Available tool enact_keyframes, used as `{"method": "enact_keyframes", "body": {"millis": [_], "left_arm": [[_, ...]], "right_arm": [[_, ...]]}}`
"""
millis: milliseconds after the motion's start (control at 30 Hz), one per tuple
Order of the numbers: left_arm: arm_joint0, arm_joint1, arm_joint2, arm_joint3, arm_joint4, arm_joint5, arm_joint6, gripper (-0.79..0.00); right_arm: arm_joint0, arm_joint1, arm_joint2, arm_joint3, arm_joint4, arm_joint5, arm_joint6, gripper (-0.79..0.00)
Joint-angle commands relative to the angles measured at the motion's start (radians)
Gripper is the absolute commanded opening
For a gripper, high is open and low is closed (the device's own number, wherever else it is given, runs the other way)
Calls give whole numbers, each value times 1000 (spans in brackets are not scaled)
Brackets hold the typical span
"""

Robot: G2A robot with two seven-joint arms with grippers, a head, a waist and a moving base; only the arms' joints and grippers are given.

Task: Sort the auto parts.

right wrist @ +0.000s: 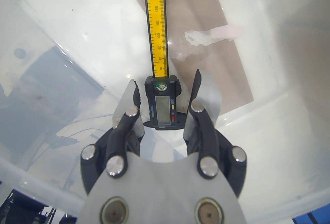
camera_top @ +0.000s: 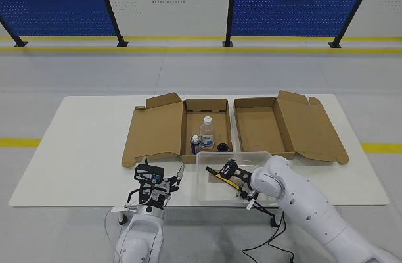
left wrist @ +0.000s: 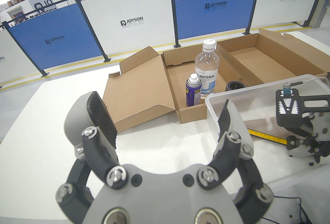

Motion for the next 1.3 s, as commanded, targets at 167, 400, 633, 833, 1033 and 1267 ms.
{"method": "enact_keyframes", "body": {"millis": [167, 400, 633, 833, 1033, 1267], "left_arm": [[0, 0, 0, 0, 0, 0, 0, 0], [0, 0, 0, 0, 0, 0, 0, 0], [0, 0, 0, 0, 0, 0, 0, 0], [0, 0, 0, 0, 0, 0, 0, 0], [0, 0, 0, 0, 0, 0, 0, 0], [0, 0, 0, 0, 0, 0, 0, 0]], "right_arm": [[4, -5, -5, 20, 0, -4, -3, -425], [9, -9, -4, 29, 1, -6, -4, -474], [13, -10, 3, 29, 6, -10, -5, -785], [10, -7, 20, 16, 7, -12, -14, -785], [-1, 2, 56, -32, 11, -9, -17, -785], [-29, 20, 117, -106, 9, -6, -21, -785]]}}
